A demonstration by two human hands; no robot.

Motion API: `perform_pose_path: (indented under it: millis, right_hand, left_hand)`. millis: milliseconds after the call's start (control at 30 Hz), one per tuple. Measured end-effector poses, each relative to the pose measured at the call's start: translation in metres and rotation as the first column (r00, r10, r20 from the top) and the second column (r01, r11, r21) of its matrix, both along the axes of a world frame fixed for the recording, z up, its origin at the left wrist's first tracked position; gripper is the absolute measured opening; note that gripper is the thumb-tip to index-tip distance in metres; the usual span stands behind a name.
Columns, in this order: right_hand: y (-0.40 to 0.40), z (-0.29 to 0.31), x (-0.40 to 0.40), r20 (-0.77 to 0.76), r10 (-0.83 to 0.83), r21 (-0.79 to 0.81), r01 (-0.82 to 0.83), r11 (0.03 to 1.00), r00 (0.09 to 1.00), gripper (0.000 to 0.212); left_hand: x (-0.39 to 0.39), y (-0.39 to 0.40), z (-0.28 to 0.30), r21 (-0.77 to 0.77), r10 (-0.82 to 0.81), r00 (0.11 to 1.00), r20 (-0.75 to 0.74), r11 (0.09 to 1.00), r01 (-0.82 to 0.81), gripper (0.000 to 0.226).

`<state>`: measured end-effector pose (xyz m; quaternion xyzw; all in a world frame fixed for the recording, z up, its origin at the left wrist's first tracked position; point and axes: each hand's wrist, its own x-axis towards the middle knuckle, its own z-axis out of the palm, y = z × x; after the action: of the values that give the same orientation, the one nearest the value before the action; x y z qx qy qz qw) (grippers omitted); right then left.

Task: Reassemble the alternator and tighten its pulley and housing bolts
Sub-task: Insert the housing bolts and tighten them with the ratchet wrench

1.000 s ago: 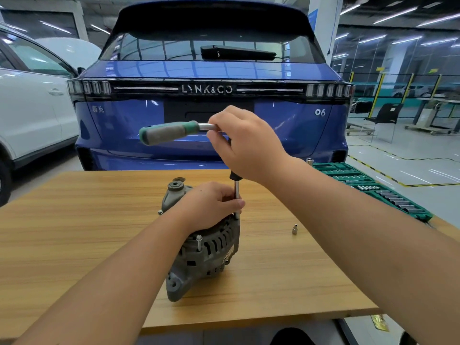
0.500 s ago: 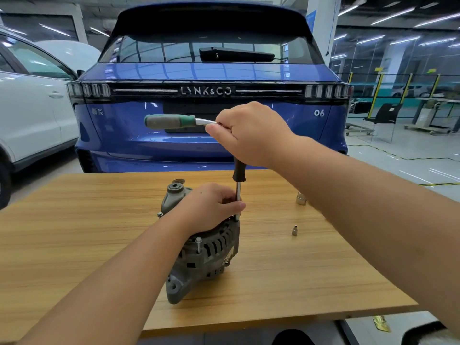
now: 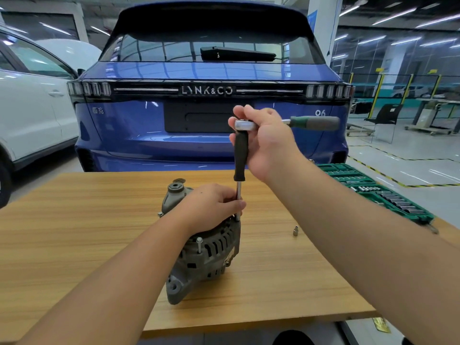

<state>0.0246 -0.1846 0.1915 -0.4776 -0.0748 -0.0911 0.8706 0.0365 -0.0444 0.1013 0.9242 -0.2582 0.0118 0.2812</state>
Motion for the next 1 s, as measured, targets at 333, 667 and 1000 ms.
perform_pose_path:
  millis: [333,667,1000]
  right_hand:
    - [-0.005,-0.006,-0.002,0.795,0.19,-0.566,0.817,-0.105,0.576,0.027]
    - [-0.001,0.006,-0.006,0.702,0.221,-0.656,0.736,-0.169,0.677,0.039]
    - [-0.001,0.05,-0.009,0.394,-0.119,-0.882,0.339,-0.328,0.911,0.031]
  left_hand:
    - [0.001,0.001,-0.002,-0.02,-0.008,1.0,-0.005,1.0,0.008,0.022]
    - [-0.001,0.001,-0.001,-0.03,-0.007,1.0,-0.011,1.0,0.007,0.021]
    - [-0.002,0.0,-0.001,0.052,-0.031,0.999,0.025,0.998,0.03,0.03]
